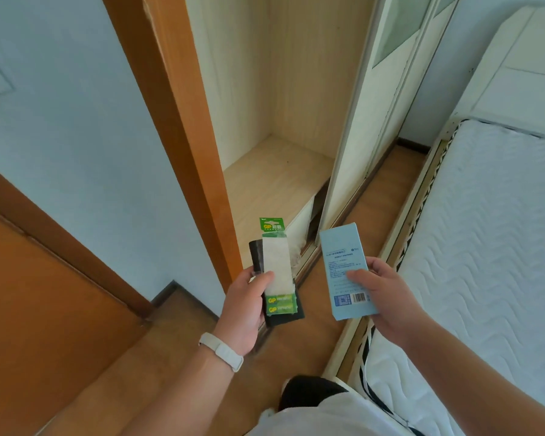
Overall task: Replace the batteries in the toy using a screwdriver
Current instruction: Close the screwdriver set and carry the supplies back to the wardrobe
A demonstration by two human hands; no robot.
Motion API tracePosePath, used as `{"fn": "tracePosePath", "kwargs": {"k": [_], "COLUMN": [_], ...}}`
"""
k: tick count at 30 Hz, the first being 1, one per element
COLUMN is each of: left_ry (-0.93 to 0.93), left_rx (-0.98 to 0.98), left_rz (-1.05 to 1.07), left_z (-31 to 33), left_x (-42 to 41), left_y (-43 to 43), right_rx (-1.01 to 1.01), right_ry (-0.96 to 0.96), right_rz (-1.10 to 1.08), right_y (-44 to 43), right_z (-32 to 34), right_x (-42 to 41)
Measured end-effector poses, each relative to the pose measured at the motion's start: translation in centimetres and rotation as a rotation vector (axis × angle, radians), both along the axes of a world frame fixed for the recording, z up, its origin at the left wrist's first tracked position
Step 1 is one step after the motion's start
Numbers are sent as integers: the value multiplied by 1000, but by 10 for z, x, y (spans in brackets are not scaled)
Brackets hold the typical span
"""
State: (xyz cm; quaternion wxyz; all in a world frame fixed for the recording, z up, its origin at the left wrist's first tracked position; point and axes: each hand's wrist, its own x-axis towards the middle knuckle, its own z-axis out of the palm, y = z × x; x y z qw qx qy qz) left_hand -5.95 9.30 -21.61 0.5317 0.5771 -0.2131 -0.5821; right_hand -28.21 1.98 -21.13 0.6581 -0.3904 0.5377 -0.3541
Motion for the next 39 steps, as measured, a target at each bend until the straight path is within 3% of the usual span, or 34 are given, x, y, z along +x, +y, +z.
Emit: {"fn": "tracePosePath", "kwargs": {"k": [12, 27, 39], "left_ry": [41, 93, 44], "left_rx": [49, 209, 172], "left_rz": [8, 501, 825], "left_z": [-12, -54, -58], "left_x": [5, -6, 22], "left_y": [-127, -364, -422], "right_rx": [31, 128, 172], "right_ry": [-46, 35, 130], "right_rz": [-32, 335, 606], "right_y": [-123, -431, -514], "right_z": [-13, -42, -48], "right_x": [22, 30, 83]}}
